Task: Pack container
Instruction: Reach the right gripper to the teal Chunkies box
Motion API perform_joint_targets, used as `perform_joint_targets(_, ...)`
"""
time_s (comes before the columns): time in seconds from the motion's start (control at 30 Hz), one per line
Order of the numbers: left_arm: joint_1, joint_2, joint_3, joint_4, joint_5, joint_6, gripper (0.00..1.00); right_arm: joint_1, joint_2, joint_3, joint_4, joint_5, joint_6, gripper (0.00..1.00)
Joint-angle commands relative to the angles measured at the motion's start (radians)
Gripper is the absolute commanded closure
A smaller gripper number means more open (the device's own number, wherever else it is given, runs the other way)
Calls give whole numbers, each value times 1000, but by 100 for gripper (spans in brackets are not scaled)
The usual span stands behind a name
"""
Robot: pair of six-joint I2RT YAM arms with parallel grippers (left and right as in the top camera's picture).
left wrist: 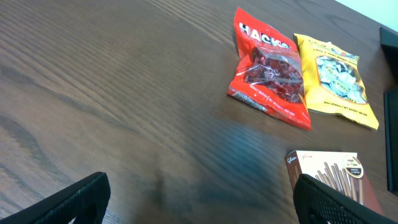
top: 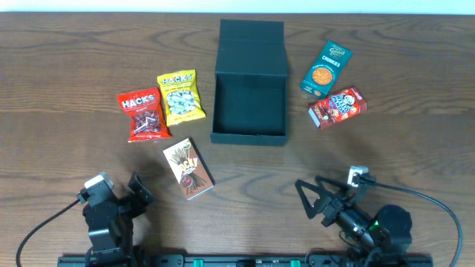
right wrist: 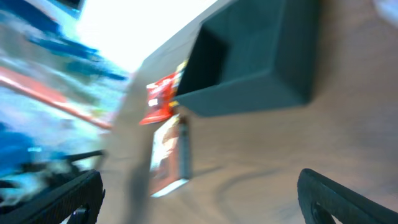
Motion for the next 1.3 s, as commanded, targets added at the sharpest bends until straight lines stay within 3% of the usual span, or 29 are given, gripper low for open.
perform_joint_targets(0.0,-5,-6,-10,1,0,-11,5,-7,-7,-5,1,-125,214,1)
perform_joint_targets(0.1,-5,-6,-10,1,0,-11,5,-7,-7,-5,33,-108,359,1)
perform_joint_targets(0.3,-5,-6,-10,1,0,-11,5,-7,7,-3,367,-2,393,1)
perform_joint_targets(0.37,-5,-6,-10,1,0,-11,5,-8,35,-3,395,58,398,1)
perform_joint_targets(0.5,-5,-6,-10,1,0,-11,5,-8,169,5,466,140,381,1)
perform_joint_targets(0.7,-5,-6,-10,1,0,-11,5,-9,523,111,652,193,288,1)
perform_joint_targets(1.0,-5,-6,-10,1,0,-11,5,-10,1160,631,617,205,-19,1)
perform_joint_targets(1.27,-5,-6,-10,1,0,-11,5,-10,1599,1201,303,411,-204,1)
